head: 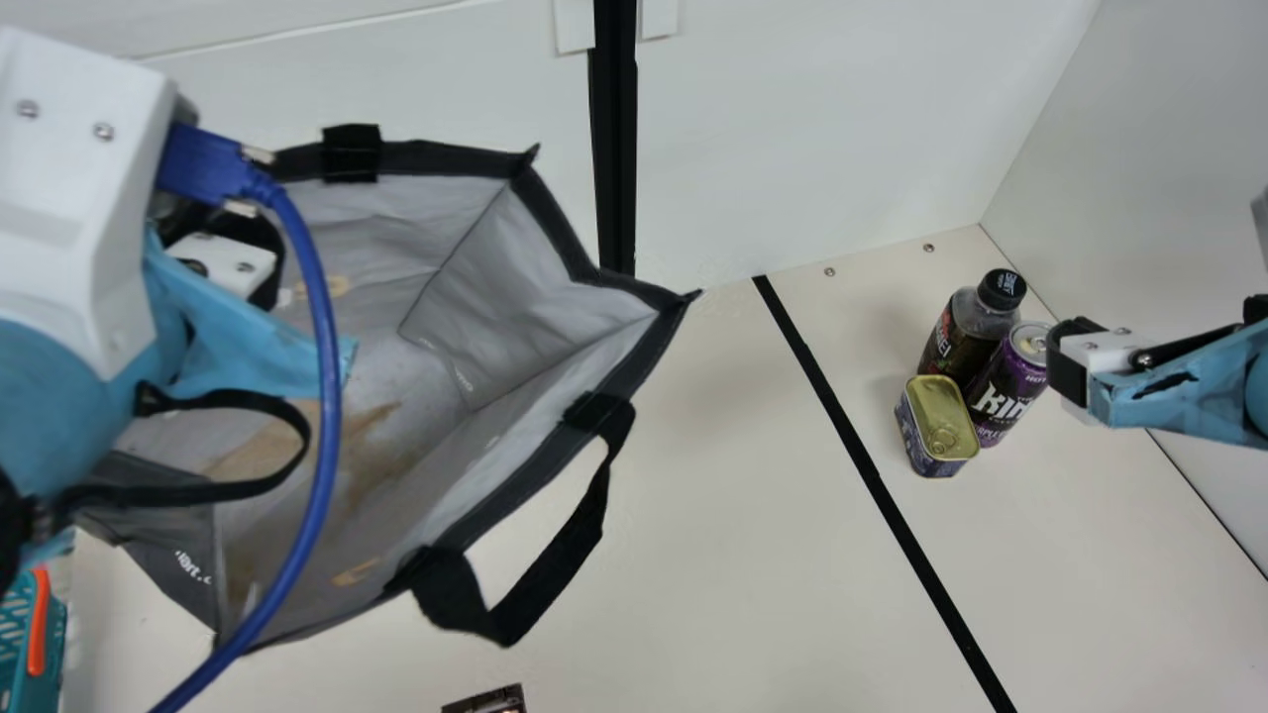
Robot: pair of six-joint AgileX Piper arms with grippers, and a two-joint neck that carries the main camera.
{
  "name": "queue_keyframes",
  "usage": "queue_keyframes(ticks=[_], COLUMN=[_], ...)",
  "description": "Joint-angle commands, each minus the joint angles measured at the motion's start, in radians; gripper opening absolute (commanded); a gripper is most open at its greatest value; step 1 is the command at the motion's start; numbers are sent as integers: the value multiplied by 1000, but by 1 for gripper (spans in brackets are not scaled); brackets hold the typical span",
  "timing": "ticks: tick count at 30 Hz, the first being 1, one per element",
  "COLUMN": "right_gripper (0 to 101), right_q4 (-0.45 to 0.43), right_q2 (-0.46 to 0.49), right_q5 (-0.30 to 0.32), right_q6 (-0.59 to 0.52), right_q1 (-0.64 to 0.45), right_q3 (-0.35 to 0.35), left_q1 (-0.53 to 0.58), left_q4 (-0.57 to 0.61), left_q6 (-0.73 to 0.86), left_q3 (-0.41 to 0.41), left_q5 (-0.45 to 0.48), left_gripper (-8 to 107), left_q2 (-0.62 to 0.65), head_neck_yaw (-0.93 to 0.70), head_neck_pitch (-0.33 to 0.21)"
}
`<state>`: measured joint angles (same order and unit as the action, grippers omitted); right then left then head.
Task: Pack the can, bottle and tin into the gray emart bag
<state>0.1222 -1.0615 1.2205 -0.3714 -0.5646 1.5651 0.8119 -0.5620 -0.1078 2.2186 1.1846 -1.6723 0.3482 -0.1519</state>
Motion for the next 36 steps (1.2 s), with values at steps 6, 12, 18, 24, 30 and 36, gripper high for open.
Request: queue_keyframes(ticks=[6, 12, 18, 24, 30, 36], right_gripper=[91, 91, 91, 91, 91, 91], right_q4=[0, 0, 0, 0, 0, 0], right_q2=[0, 0, 0, 0, 0, 0], right_q5=[0, 0, 0, 0, 0, 0], right_q6=[0, 0, 0, 0, 0, 0], right_q1=[0, 0, 0, 0, 0, 0], right_q3=[0, 0, 0, 0, 0, 0], left_q1=[30, 65, 111, 118, 125, 141], left_q4=[-238, -409, -538, -586, -586, -550], left_q6=[-138, -274, -396, -495, -568, -620], left_q3=[-162, -312, -473, -627, -740, -817], left_q5=[-17, 3, 35, 35, 35, 35], left_gripper=[10, 10, 10, 10, 10, 10], left_q2=[72, 138, 202, 255, 289, 307], head_neck_yaw=[1, 1, 1, 1, 1, 1], head_neck_pitch=[-23, -23, -23, -23, -23, -23])
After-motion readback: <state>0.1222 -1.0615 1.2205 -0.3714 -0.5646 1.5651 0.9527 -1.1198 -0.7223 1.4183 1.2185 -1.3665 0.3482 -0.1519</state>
